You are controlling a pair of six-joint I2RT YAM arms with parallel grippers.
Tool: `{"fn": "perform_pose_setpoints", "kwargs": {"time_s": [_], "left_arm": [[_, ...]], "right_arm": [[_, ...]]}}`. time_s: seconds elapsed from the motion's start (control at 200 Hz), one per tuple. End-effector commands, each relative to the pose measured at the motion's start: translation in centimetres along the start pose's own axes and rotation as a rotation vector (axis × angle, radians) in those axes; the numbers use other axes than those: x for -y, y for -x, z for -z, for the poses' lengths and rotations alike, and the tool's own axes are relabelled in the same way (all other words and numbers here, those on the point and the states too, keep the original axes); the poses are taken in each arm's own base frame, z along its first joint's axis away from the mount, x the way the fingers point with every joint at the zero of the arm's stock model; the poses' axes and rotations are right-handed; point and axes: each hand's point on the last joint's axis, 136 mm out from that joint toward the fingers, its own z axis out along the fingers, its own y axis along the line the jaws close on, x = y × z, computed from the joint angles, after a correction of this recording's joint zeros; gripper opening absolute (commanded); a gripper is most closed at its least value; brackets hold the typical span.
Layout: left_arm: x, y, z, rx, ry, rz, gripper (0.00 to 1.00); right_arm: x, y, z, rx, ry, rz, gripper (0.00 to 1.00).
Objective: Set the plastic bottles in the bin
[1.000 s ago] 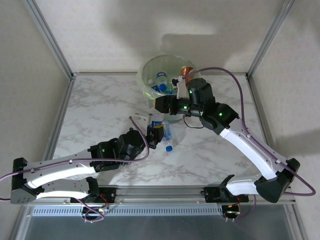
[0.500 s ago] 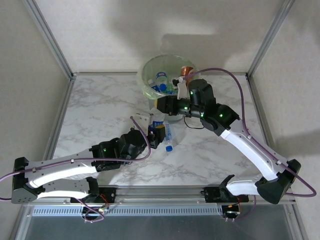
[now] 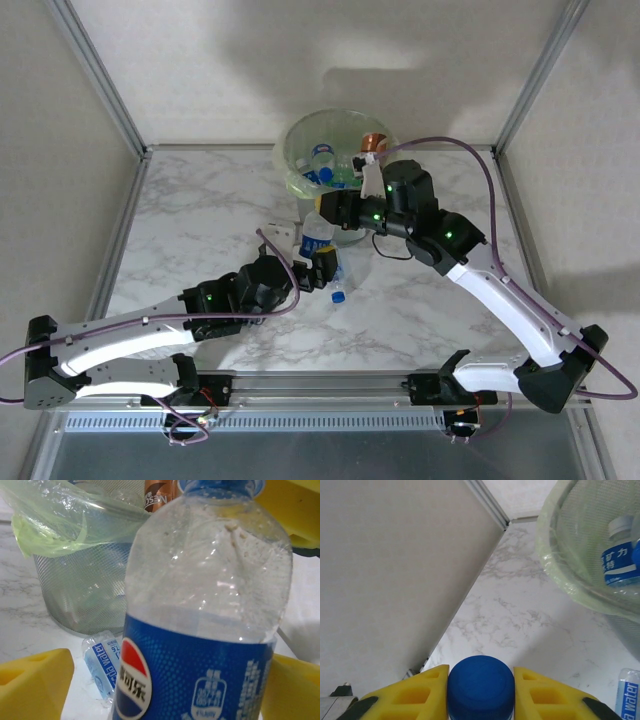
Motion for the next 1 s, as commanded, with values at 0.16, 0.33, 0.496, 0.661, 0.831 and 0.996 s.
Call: {"fn": "perform_pose_setpoints", "kwargs": {"time_s": [0.16,0.33,0.496,0.661,0.831,0.996], "left_arm": [[-0.7,1.5,0.5,0.039,0.01,0.061,0.99],[-2.2,4.2,1.7,0.108,0.019,0.156,0.99],[-5.2,5.9,2.9,0.152,0.084,0.25,0.99],[-8.9,6.1,3.4,0.168,0.178,0.329,1.0],[-11.0,5.2,2.8,0.139,0.215,0.394,0.99],[-11.0,5.1,2.3,0.119,0.208,0.401,0.99]], "right_arm": [[-0.3,4.6,2.2,0.152,-0.097,0.042,0.29],[-0.9,8.6,3.7,0.256,-0.127,0.068,0.3],[0.4,12.4,4.3,0.327,-0.204,0.07,0.31],[1.5,14.9,2.5,0.336,-0.274,0.101,0.31],[3.2,17.4,0.7,0.354,-0.303,0.079,0.31],[5.7,18.7,-1.6,0.33,-0.285,-0.003,0.31]]}}
